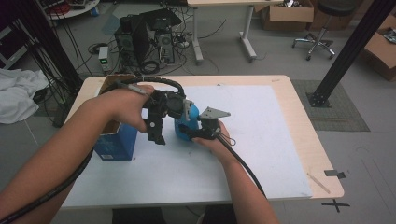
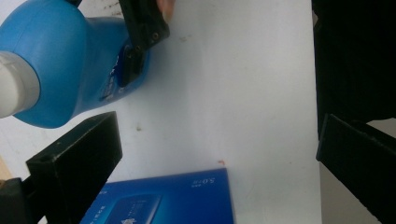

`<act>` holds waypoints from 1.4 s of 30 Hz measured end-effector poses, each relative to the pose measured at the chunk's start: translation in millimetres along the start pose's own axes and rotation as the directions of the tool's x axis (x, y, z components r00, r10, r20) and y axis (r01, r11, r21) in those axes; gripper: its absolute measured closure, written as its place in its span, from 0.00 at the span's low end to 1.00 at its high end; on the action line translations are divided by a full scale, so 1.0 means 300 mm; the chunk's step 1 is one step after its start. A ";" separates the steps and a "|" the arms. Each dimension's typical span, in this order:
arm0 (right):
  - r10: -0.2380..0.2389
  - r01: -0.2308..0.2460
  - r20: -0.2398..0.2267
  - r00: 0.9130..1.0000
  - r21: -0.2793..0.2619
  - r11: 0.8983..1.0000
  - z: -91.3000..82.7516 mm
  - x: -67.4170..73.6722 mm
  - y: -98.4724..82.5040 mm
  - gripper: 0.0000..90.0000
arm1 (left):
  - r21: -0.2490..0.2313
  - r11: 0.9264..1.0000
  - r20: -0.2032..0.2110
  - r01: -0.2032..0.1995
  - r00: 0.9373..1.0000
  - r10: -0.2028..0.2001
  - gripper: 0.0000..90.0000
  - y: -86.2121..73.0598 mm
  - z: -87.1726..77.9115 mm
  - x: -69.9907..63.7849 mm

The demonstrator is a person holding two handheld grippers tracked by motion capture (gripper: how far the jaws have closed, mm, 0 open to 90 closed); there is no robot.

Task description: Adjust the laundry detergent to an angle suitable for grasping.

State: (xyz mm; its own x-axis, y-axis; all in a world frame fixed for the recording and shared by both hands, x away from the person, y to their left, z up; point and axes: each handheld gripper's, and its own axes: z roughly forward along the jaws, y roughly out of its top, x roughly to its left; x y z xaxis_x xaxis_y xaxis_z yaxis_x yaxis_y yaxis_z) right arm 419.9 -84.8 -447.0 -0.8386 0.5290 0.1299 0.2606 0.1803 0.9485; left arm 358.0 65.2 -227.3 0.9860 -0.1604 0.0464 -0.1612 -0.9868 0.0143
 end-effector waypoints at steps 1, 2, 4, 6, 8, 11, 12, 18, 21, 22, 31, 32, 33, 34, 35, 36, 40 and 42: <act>-0.006 0.006 0.001 1.000 0.009 1.000 0.002 0.003 0.000 0.32 | 0.004 1.000 0.000 -0.002 1.000 0.002 0.01 0.001 -0.001 0.001; -0.006 0.006 0.001 1.000 0.009 1.000 0.002 0.003 0.000 0.32 | 0.004 1.000 0.000 -0.003 1.000 0.003 0.01 0.002 -0.001 0.002; -0.014 0.014 -0.007 1.000 0.007 1.000 0.004 0.004 0.000 0.38 | -0.003 1.000 0.001 -0.004 1.000 0.004 0.01 0.004 0.003 0.004; -0.032 0.032 -0.025 0.999 0.003 0.999 0.007 0.010 0.001 0.45 | 0.005 1.000 0.002 -0.007 1.000 0.007 0.01 0.009 0.004 0.006; -0.046 0.046 -0.027 0.999 -0.003 0.999 0.006 0.009 0.000 0.46 | 0.000 1.000 0.004 -0.008 1.000 0.008 0.01 0.012 0.005 0.004; -0.053 0.053 -0.028 0.998 -0.001 0.999 0.005 0.009 0.001 0.47 | 0.002 1.000 0.004 -0.012 1.000 0.012 0.01 0.013 0.005 0.003; -0.056 0.056 -0.029 0.998 0.002 0.998 0.005 0.009 0.002 0.47 | 0.001 1.000 0.005 -0.012 1.000 0.012 0.01 0.012 0.006 0.004; -0.072 0.072 -0.037 0.997 0.008 0.997 -0.004 0.007 0.003 0.49 | 0.000 1.000 0.001 -0.003 1.000 0.003 0.01 0.002 0.002 0.003; -0.085 0.086 -0.050 0.995 0.014 0.996 -0.014 0.010 0.006 0.49 | -0.003 1.000 0.001 -0.003 1.000 0.003 0.01 0.000 0.002 0.003; -0.091 0.092 -0.053 0.994 0.017 0.996 -0.019 0.010 0.007 0.49 | -0.001 1.000 -0.001 -0.004 1.000 0.004 0.01 0.000 0.001 0.002; -0.113 0.114 -0.084 0.990 0.011 0.993 -0.093 0.002 0.024 0.50 | 0.000 1.000 -0.006 -0.010 1.000 0.010 0.01 0.007 -0.007 -0.002; -0.119 0.121 -0.089 0.989 0.014 0.993 -0.103 0.002 0.026 0.50 | -0.003 1.000 -0.007 -0.008 1.000 0.008 0.01 0.007 -0.008 -0.003; -0.124 0.126 -0.095 0.988 0.014 0.992 -0.113 0.002 0.026 0.50 | -0.007 1.000 -0.009 -0.008 1.000 0.008 0.01 0.006 -0.009 -0.003; -0.129 0.132 -0.107 0.986 0.017 0.991 -0.126 0.003 0.026 0.50 | -0.007 1.000 -0.009 -0.007 1.000 0.007 0.01 0.006 -0.010 -0.003; -0.133 0.136 -0.112 0.985 0.019 0.991 -0.134 0.004 0.025 0.50 | -0.005 1.000 -0.008 -0.007 1.000 0.007 0.01 0.006 -0.010 -0.002; -0.139 0.142 -0.117 0.983 0.023 0.990 -0.145 0.006 0.024 0.50 | -0.004 1.000 -0.009 -0.004 1.000 0.004 0.01 0.005 -0.010 -0.003; -0.163 0.171 -0.149 0.975 0.039 0.984 -0.183 0.013 0.018 0.50 | -0.002 1.000 -0.009 -0.002 1.000 0.002 0.01 0.000 -0.010 -0.002; -0.166 0.176 -0.172 0.971 0.042 0.984 -0.196 0.016 0.013 0.50 | -0.003 1.000 -0.011 0.000 1.000 0.000 0.01 -0.001 -0.012 -0.001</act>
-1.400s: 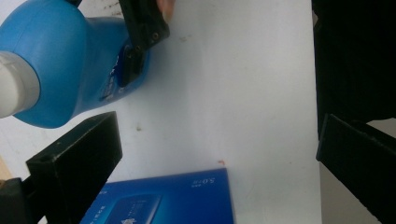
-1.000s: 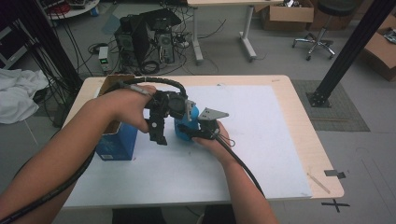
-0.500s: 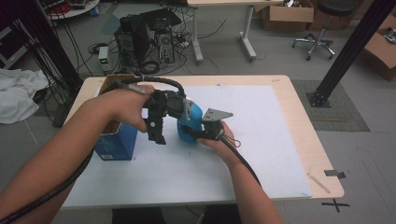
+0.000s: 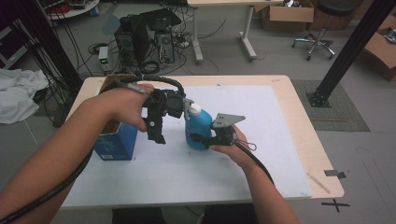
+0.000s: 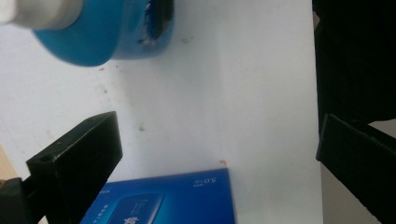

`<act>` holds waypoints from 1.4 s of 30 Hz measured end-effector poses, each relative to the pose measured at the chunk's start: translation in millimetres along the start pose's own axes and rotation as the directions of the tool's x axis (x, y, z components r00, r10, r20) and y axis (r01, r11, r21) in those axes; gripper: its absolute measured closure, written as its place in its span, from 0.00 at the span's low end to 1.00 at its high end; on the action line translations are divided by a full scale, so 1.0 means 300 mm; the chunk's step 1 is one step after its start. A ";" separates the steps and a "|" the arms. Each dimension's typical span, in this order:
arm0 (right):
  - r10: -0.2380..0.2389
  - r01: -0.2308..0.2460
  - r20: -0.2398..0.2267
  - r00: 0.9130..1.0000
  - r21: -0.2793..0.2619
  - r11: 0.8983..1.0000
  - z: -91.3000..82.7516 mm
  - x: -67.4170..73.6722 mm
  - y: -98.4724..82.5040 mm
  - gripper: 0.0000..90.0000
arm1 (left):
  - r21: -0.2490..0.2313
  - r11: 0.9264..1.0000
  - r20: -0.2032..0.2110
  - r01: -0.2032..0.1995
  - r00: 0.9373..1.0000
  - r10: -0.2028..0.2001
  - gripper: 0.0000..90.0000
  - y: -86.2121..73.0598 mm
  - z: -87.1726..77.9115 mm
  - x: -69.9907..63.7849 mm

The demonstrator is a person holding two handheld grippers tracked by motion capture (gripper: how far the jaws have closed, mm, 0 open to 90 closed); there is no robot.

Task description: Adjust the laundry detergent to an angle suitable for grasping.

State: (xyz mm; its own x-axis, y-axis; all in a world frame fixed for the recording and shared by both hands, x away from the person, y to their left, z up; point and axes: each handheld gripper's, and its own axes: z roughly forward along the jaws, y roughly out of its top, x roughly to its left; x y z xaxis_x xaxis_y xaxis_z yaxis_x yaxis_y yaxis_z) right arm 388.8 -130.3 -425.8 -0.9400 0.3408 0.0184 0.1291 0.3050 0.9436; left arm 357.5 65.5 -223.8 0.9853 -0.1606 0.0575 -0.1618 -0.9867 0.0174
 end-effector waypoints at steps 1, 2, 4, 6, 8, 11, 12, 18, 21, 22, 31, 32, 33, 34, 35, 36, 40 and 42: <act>0.001 -0.001 -0.014 1.000 0.002 1.000 -0.005 0.004 -0.004 0.50 | 0.001 1.000 0.000 -0.001 1.000 0.001 0.01 0.000 -0.001 0.000; -0.002 0.002 -0.021 1.000 0.004 1.000 -0.008 0.007 -0.006 0.50 | 0.002 1.000 0.001 -0.001 1.000 0.001 0.01 0.002 -0.001 -0.001; -0.006 0.006 -0.044 0.999 0.005 1.000 -0.014 0.015 -0.015 0.50 | 0.001 1.000 0.001 -0.004 1.000 0.004 0.01 0.003 -0.002 -0.004; -0.014 0.014 -0.064 0.998 0.005 1.000 -0.018 0.023 -0.020 0.50 | 0.006 1.000 0.002 -0.004 1.000 0.004 0.01 0.004 -0.004 -0.005; -0.025 0.025 -0.094 0.995 -0.001 1.000 -0.021 0.034 -0.025 0.50 | 0.001 1.000 -0.001 -0.002 1.000 0.002 0.01 0.003 -0.004 -0.007; -0.039 0.039 -0.127 0.991 -0.003 0.999 -0.023 0.052 -0.027 0.50 | 0.002 1.000 -0.001 -0.003 1.000 0.003 0.01 0.001 -0.006 -0.007; -0.042 0.042 -0.138 0.990 -0.003 0.999 -0.023 0.058 -0.028 0.50 | 0.002 1.000 -0.002 -0.002 1.000 0.002 0.01 0.001 -0.007 -0.008; -0.063 0.061 -0.182 0.981 -0.017 0.998 -0.012 0.094 -0.026 0.50 | 0.003 1.000 -0.002 -0.003 1.000 0.003 0.01 0.005 -0.009 -0.011; -0.061 0.056 -0.207 0.976 -0.030 0.998 -0.013 0.108 -0.033 0.50 | 0.009 1.000 0.003 -0.005 1.000 0.005 0.01 0.008 -0.007 -0.014; -0.060 0.054 -0.215 0.975 -0.033 0.998 -0.014 0.111 -0.037 0.50 | 0.007 1.000 0.003 -0.004 1.000 0.004 0.01 0.008 -0.005 -0.014; -0.063 0.057 -0.271 0.961 -0.030 0.998 0.008 0.138 -0.059 0.50 | 0.006 1.000 0.007 0.001 1.000 -0.001 0.01 0.011 -0.001 -0.013; -0.066 0.061 -0.276 0.959 -0.029 0.998 0.012 0.140 -0.059 0.50 | 0.013 1.000 0.007 -0.006 1.000 0.006 0.01 0.013 -0.004 -0.011; -0.067 0.062 -0.278 0.958 -0.027 0.998 0.016 0.140 -0.059 0.50 | 0.010 1.000 0.007 -0.006 1.000 0.006 0.01 0.013 -0.004 -0.011; -0.065 0.059 -0.284 0.957 -0.027 0.998 0.020 0.139 -0.059 0.50 | 0.008 1.000 0.006 -0.006 1.000 0.006 0.01 0.013 -0.004 -0.011; -0.069 0.064 -0.285 0.956 -0.028 0.998 0.021 0.140 -0.059 0.50 | 0.010 1.000 0.006 -0.006 1.000 0.006 0.01 0.014 -0.005 -0.010; -0.070 0.064 -0.285 0.956 -0.029 0.998 0.022 0.139 -0.058 0.50 | 0.011 1.000 0.006 -0.006 1.000 0.006 0.01 0.014 -0.006 -0.010; -0.075 0.070 -0.284 0.956 -0.028 0.997 0.021 0.136 -0.058 0.50 | 0.012 1.000 0.008 -0.009 1.000 0.009 0.01 0.016 -0.004 -0.010; -0.075 0.070 -0.285 0.956 -0.029 0.997 0.021 0.135 -0.059 0.50 | 0.013 1.000 0.008 -0.011 1.000 0.011 0.01 0.017 -0.002 -0.010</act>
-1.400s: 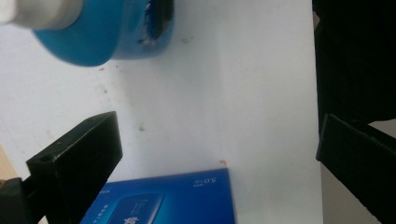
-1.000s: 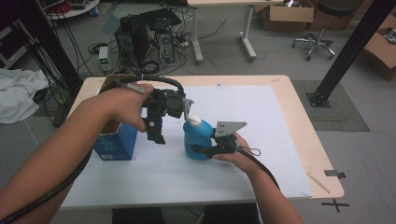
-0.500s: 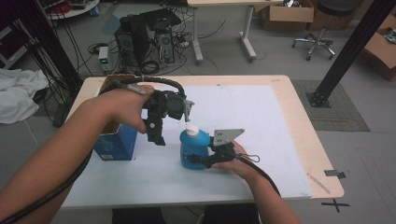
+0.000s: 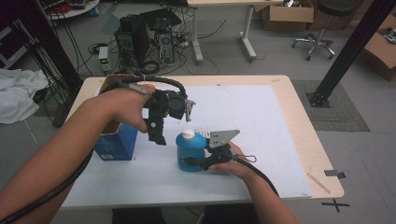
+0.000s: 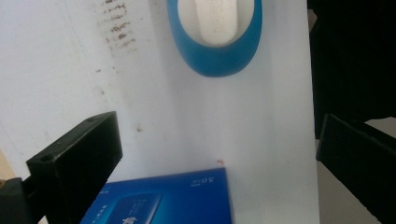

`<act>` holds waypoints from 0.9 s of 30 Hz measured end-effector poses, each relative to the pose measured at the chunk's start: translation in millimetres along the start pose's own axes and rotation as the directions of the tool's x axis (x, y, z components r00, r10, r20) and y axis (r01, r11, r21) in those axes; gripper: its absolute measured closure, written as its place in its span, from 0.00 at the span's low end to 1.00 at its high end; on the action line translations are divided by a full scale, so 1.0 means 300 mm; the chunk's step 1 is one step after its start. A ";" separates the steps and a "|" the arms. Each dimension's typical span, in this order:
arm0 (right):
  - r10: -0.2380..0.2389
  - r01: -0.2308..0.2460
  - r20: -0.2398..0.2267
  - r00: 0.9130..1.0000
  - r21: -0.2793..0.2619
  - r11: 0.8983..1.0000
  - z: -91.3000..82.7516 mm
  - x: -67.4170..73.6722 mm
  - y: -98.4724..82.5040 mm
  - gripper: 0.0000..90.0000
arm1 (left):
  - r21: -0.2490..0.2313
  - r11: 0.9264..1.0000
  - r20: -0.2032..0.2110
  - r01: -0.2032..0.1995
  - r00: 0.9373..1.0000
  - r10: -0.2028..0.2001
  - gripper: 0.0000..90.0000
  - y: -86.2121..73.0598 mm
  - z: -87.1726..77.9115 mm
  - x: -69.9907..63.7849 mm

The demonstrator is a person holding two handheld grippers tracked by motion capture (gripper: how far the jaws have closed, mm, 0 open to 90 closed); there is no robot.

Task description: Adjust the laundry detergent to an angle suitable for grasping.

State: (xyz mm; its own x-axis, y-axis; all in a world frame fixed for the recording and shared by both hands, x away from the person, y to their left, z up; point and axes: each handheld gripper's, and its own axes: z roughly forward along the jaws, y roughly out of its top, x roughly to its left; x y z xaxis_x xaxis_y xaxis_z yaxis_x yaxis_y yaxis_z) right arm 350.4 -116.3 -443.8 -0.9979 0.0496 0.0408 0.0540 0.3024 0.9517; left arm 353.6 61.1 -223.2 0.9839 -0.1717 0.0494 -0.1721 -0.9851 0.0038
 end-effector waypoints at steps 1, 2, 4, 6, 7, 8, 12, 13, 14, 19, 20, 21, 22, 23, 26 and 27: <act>-0.002 0.002 -0.001 1.000 -0.001 1.000 0.000 0.000 -0.001 0.50 | -0.001 1.000 0.000 0.002 1.000 -0.002 0.01 0.000 0.000 0.000; -0.001 0.001 -0.002 1.000 -0.005 1.000 -0.001 -0.001 -0.003 0.50 | -0.002 1.000 0.000 0.001 1.000 -0.001 0.01 0.001 0.000 0.000; 0.000 0.000 -0.003 1.000 -0.010 1.000 -0.002 -0.001 -0.006 0.50 | -0.002 1.000 0.000 0.001 1.000 -0.001 0.01 0.001 0.000 -0.001; -0.002 0.002 -0.003 1.000 -0.009 1.000 -0.001 0.000 -0.005 0.49 | 0.001 1.000 0.000 0.002 1.000 -0.002 0.01 0.001 0.000 0.000; 0.000 0.000 -0.003 1.000 -0.009 1.000 -0.001 0.000 -0.006 0.49 | 0.005 1.000 -0.001 -0.003 1.000 0.003 0.01 0.002 -0.002 0.001; -0.004 0.004 -0.002 1.000 -0.009 1.000 -0.002 0.001 -0.006 0.49 | -0.005 1.000 -0.002 0.002 1.000 -0.002 0.01 0.002 0.000 -0.001; 0.001 -0.001 -0.007 1.000 -0.008 1.000 -0.001 0.001 -0.006 0.48 | 0.000 1.000 -0.002 0.000 1.000 0.000 0.01 0.004 -0.004 -0.001; 0.004 -0.004 -0.008 1.000 -0.009 1.000 -0.001 0.001 -0.006 0.48 | 0.003 1.000 -0.002 0.000 1.000 0.000 0.01 0.005 -0.005 -0.001; 0.005 -0.005 -0.008 1.000 -0.010 1.000 -0.001 0.001 -0.006 0.48 | 0.002 1.000 -0.002 0.000 1.000 0.000 0.01 0.005 -0.006 -0.002; 0.007 -0.007 -0.002 1.000 -0.011 1.000 -0.001 0.003 -0.006 0.47 | -0.001 1.000 -0.004 0.003 1.000 -0.003 0.01 0.003 -0.005 -0.003; 0.007 -0.007 0.000 1.000 -0.011 1.000 -0.001 0.003 -0.006 0.47 | -0.006 1.000 -0.005 0.005 1.000 -0.005 0.01 0.002 -0.004 -0.003; 0.008 -0.008 -0.001 1.000 -0.012 1.000 -0.001 0.003 -0.007 0.47 | -0.003 1.000 -0.003 0.004 1.000 -0.004 0.01 0.001 -0.004 -0.002; 0.011 -0.011 -0.002 1.000 -0.014 1.000 -0.001 0.002 -0.007 0.47 | -0.002 1.000 -0.004 0.003 1.000 -0.003 0.01 0.001 -0.005 -0.002; 0.012 -0.012 -0.002 1.000 -0.014 1.000 0.000 0.002 -0.007 0.47 | 0.001 1.000 -0.004 0.003 1.000 -0.003 0.01 0.001 -0.005 -0.002; 0.013 -0.013 0.000 1.000 -0.015 1.000 0.000 0.002 -0.007 0.47 | -0.002 1.000 -0.004 0.003 1.000 -0.003 0.01 0.001 -0.005 0.000; 0.014 -0.014 0.000 1.000 -0.015 1.000 0.000 0.002 -0.007 0.47 | -0.001 1.000 -0.004 0.002 1.000 -0.002 0.01 0.001 -0.005 0.000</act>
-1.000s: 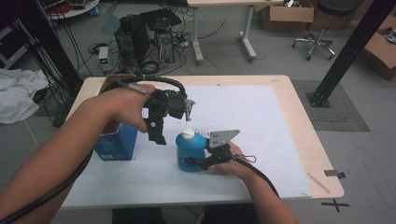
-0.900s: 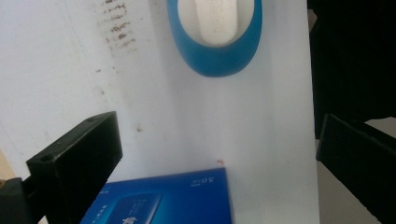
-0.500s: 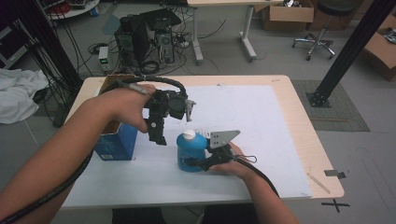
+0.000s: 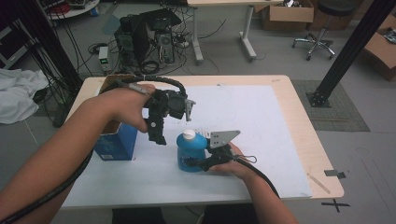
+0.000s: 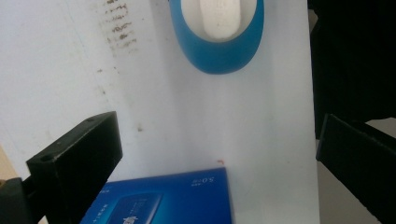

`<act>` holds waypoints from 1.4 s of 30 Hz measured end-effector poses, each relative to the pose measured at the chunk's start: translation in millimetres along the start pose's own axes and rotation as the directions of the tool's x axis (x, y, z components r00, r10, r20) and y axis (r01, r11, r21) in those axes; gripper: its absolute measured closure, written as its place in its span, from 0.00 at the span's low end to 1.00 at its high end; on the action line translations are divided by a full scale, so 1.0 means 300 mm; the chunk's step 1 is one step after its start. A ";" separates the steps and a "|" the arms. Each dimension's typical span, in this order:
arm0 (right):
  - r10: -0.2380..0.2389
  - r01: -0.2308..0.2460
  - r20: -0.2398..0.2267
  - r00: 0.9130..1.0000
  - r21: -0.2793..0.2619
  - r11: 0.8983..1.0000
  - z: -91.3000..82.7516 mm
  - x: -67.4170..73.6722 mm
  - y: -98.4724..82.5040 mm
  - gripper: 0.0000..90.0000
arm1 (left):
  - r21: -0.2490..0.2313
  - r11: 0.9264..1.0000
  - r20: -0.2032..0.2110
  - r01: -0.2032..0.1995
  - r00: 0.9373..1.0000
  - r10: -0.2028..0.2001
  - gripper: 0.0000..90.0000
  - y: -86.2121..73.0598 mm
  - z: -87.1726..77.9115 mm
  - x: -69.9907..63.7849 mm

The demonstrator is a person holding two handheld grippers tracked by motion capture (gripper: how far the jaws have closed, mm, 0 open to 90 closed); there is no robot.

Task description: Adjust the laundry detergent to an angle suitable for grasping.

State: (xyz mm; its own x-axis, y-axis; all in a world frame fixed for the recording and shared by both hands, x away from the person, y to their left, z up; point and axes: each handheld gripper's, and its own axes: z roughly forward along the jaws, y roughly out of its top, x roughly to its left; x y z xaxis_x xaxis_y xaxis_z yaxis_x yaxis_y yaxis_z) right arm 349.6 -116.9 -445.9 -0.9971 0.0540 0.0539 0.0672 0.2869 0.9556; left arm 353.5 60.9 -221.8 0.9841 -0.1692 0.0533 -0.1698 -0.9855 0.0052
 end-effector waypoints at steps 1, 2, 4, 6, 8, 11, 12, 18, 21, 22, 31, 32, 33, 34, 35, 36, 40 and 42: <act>0.001 -0.001 0.000 1.000 0.000 1.000 0.000 0.000 0.000 0.47 | 0.000 1.000 -0.001 0.000 1.000 0.000 0.01 0.000 0.000 0.000; 0.004 -0.004 0.001 1.000 0.000 1.000 0.000 0.000 0.000 0.47 | -0.003 1.000 -0.001 0.001 1.000 -0.001 0.01 0.000 0.002 0.000; 0.000 0.000 0.003 1.000 0.000 1.000 0.000 0.001 0.000 0.47 | 0.000 1.000 0.000 0.000 1.000 0.000 0.01 0.001 0.002 0.000; -0.003 0.003 0.004 1.000 0.001 1.000 0.000 0.001 0.001 0.48 | 0.001 1.000 0.000 -0.001 1.000 0.001 0.01 0.002 0.002 0.000; -0.005 0.005 0.002 1.000 0.002 1.000 -0.001 0.000 0.001 0.48 | 0.000 1.000 0.000 -0.002 1.000 0.002 0.01 0.002 0.002 0.000; -0.006 0.006 0.003 1.000 0.002 1.000 -0.001 0.001 0.001 0.48 | 0.000 1.000 0.000 0.000 1.000 0.000 0.01 0.003 0.003 0.000; -0.006 0.006 0.003 1.000 0.002 1.000 -0.001 0.001 0.001 0.48 | 0.001 1.000 0.001 -0.002 1.000 0.002 0.01 0.003 0.003 0.000; -0.003 0.003 0.007 1.000 0.000 1.000 0.000 0.003 0.000 0.47 | 0.002 1.000 0.001 0.002 1.000 -0.002 0.01 0.003 0.003 -0.001; -0.002 0.002 0.006 1.000 0.000 1.000 0.000 0.003 0.000 0.47 | 0.002 1.000 0.002 0.002 1.000 -0.002 0.01 0.004 0.004 0.000; 0.001 -0.001 0.005 1.000 -0.001 1.000 0.000 0.002 0.000 0.47 | 0.002 1.000 0.001 0.001 1.000 -0.001 0.01 0.005 0.004 0.000; 0.039 -0.039 0.004 0.999 -0.009 0.999 -0.006 0.012 0.003 0.28 | 0.000 1.000 0.000 0.000 1.000 0.000 0.01 0.009 0.000 -0.001; 0.040 -0.040 0.007 0.999 -0.007 0.999 -0.008 0.014 0.004 0.28 | -0.004 1.000 -0.001 0.000 1.000 0.000 0.01 0.009 0.001 -0.002; 0.040 -0.040 0.008 0.999 -0.007 0.999 -0.012 0.016 0.006 0.27 | -0.002 1.000 0.000 0.000 1.000 0.000 0.01 0.010 0.001 -0.003; 0.045 -0.045 0.006 0.999 -0.009 0.999 -0.016 0.018 0.007 0.26 | 0.002 1.000 0.000 -0.001 1.000 0.001 0.01 0.009 0.001 -0.003; 0.048 -0.048 0.010 0.999 -0.010 0.999 -0.020 0.019 0.008 0.24 | -0.001 1.000 0.000 -0.001 1.000 0.001 0.01 0.008 0.002 -0.003; 0.054 -0.054 0.014 0.998 -0.005 0.999 -0.023 0.021 0.008 0.22 | -0.005 1.000 -0.001 -0.001 1.000 0.001 0.01 0.007 0.003 -0.003; 0.061 -0.062 0.030 0.998 0.028 0.998 -0.039 0.031 0.012 0.17 | -0.005 1.000 -0.001 0.000 1.000 0.000 0.01 0.005 0.001 -0.004; 0.058 -0.060 0.037 0.998 0.037 0.998 -0.052 0.035 0.020 0.17 | -0.005 1.000 -0.002 0.000 1.000 0.000 0.01 0.005 0.001 -0.005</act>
State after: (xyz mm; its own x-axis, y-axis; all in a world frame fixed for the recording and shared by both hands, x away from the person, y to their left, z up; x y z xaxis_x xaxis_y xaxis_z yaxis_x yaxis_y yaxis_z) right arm 338.8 -129.4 -435.1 -0.9894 0.1063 0.0986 0.1278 0.3185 0.9393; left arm 352.0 59.8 -222.2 0.9841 -0.1689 0.0556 -0.1697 -0.9855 0.0100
